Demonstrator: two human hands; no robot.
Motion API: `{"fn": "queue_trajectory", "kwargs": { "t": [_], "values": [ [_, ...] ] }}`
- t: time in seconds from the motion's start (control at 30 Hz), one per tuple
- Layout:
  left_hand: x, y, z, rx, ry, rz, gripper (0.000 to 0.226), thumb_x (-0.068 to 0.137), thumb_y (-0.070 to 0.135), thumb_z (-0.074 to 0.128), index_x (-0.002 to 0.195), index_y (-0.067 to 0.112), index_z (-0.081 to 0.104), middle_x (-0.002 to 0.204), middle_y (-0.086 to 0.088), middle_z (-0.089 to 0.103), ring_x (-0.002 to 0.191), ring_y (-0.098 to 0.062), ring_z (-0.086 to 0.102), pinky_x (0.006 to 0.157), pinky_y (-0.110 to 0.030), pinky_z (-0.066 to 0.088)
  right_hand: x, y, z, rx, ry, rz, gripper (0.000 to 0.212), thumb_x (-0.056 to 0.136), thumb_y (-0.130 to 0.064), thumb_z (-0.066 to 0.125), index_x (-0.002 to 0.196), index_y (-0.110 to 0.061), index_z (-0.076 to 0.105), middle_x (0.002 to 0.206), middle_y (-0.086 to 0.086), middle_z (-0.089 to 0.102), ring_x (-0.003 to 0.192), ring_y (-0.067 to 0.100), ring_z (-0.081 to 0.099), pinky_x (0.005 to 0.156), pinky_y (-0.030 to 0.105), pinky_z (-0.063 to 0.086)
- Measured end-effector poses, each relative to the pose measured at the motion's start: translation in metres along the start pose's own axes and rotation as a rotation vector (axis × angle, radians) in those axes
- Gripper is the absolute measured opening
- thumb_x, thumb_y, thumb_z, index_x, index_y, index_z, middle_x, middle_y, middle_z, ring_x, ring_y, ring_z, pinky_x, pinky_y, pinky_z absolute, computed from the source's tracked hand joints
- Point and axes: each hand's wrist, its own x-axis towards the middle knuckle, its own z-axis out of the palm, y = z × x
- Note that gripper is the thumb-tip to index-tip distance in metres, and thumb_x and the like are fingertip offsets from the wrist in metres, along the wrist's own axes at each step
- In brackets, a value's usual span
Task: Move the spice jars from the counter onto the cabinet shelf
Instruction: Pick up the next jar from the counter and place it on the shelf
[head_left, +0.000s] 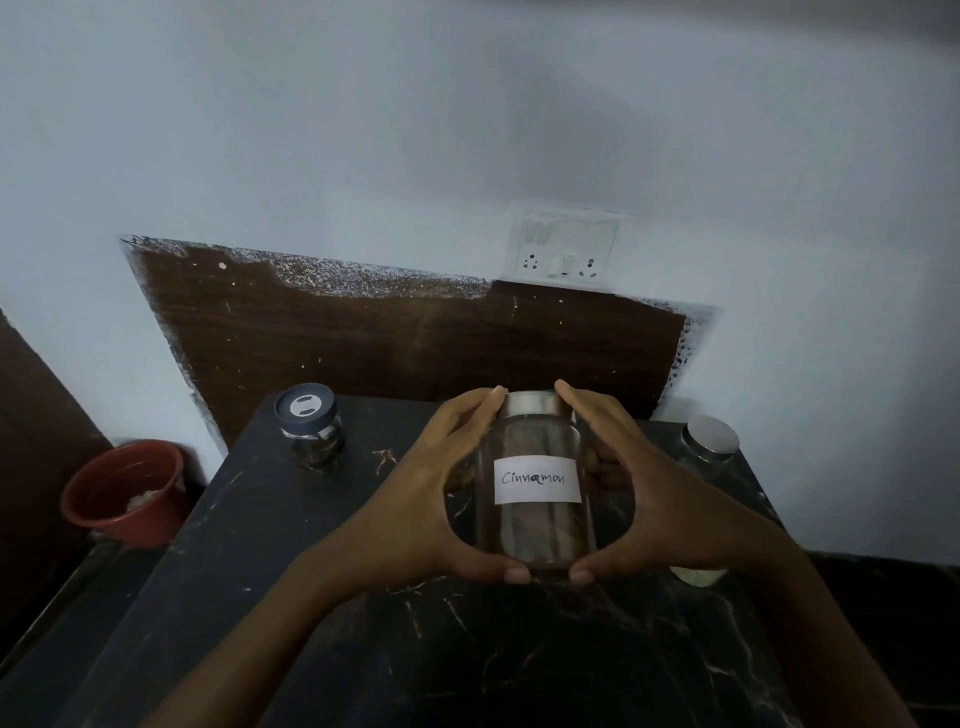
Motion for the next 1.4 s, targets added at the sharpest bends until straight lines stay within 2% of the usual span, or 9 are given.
{"fn": "queue_trajectory", "kwargs": {
  "t": [0.13, 0.37, 0.57, 0.73, 0.9, 1.1, 1.2, 1.3, 1.4],
  "values": [
    [0.009, 0.007, -0.009, 0.044, 0.007, 0.027, 0.121, 0.053, 0.042, 0.085, 0.146, 0.037, 0.008, 0.144, 0.029, 0.015, 0.135, 0.007, 0.021, 0.103, -0.010, 0.034, 0.004, -0.005, -0.013, -0.054, 0.019, -0.041, 0.126, 0.049, -0.041, 0.088, 0.139, -0.054, 0.000, 0.138, -0.042, 0.008, 0.126, -0.019, 0.022, 0.093, 0.005, 0.039],
    [0.055, 0.039, -0.054, 0.302, 0.057, 0.179, 0.124, 0.051, 0.054, 0.081, 0.148, 0.035, 0.006, 0.149, 0.020, 0.012, 0.134, 0.013, 0.014, 0.099, 0.005, 0.017, 0.023, -0.042, -0.063, -0.245, 0.159, -0.120, 0.125, 0.046, -0.051, 0.085, 0.137, -0.055, -0.001, 0.138, -0.038, 0.009, 0.124, -0.003, 0.034, 0.100, 0.021, 0.042],
    [0.098, 0.088, -0.096, 0.405, 0.134, 0.378, 0.124, 0.051, 0.049, 0.086, 0.149, 0.027, 0.014, 0.147, 0.018, 0.017, 0.136, 0.004, 0.022, 0.102, -0.011, 0.036, 0.035, -0.083, -0.117, -0.398, 0.319, -0.263, 0.123, 0.048, -0.051, 0.084, 0.139, -0.052, 0.001, 0.131, -0.043, 0.011, 0.104, -0.003, 0.048, 0.093, 0.013, 0.045],
    [0.133, 0.132, -0.130, 0.685, 0.266, 0.587, 0.124, 0.052, 0.063, 0.078, 0.150, 0.032, 0.008, 0.153, 0.021, 0.010, 0.135, -0.002, 0.031, 0.097, -0.036, 0.049, 0.047, -0.113, -0.162, -0.547, 0.439, -0.411, 0.127, 0.054, -0.040, 0.086, 0.144, -0.042, -0.003, 0.140, -0.028, 0.010, 0.097, 0.006, 0.051, 0.092, 0.022, 0.048],
    [0.170, 0.182, -0.160, 0.973, 0.426, 0.753, 0.123, 0.056, 0.071, 0.066, 0.150, 0.027, 0.000, 0.157, 0.018, -0.005, 0.138, -0.002, 0.023, 0.088, -0.031, 0.054, 0.059, -0.153, -0.213, -0.750, 0.617, -0.541, 0.129, 0.053, -0.043, 0.084, 0.144, -0.042, -0.007, 0.146, -0.022, 0.004, 0.099, 0.010, 0.053, 0.081, 0.036, 0.055],
    [0.226, 0.238, -0.196, 1.156, 0.543, 0.818, 0.123, 0.061, 0.055, 0.076, 0.150, 0.013, 0.002, 0.159, 0.001, -0.004, 0.140, -0.015, 0.025, 0.082, -0.019, 0.044, 0.080, -0.194, -0.281, -0.959, 0.802, -0.589, 0.131, 0.053, -0.039, 0.083, 0.145, -0.036, -0.011, 0.146, -0.015, 0.004, 0.088, 0.023, 0.058, 0.070, 0.042, 0.055],
    [0.256, 0.252, -0.209, 1.194, 0.581, 0.797, 0.124, 0.062, 0.054, 0.078, 0.150, 0.013, 0.002, 0.159, 0.000, -0.002, 0.141, -0.019, 0.026, 0.094, -0.028, 0.044, 0.094, -0.204, -0.307, -1.019, 0.870, -0.548, 0.129, 0.055, -0.039, 0.084, 0.146, -0.032, -0.008, 0.146, -0.013, 0.005, 0.084, 0.022, 0.058, 0.066, 0.041, 0.055],
    [0.288, 0.256, -0.216, 1.242, 0.610, 0.728, 0.124, 0.063, 0.055, 0.077, 0.150, 0.013, 0.000, 0.159, -0.002, -0.003, 0.145, -0.022, 0.009, 0.114, -0.041, 0.021, 0.110, -0.204, -0.329, -1.037, 0.895, -0.513, 0.128, 0.056, -0.037, 0.084, 0.146, -0.028, -0.007, 0.146, -0.012, 0.004, 0.085, 0.022, 0.057, 0.066, 0.040, 0.055],
    [0.315, 0.250, -0.218, 1.313, 0.654, 0.632, 0.124, 0.064, 0.062, 0.073, 0.149, 0.016, -0.005, 0.158, -0.001, -0.008, 0.145, -0.024, -0.009, 0.117, -0.048, 0.005, 0.127, -0.197, -0.346, -1.026, 0.882, -0.483, 0.129, 0.057, -0.031, 0.085, 0.147, -0.024, -0.008, 0.147, -0.009, 0.002, 0.093, 0.026, 0.057, 0.070, 0.040, 0.056]
  ]
}}
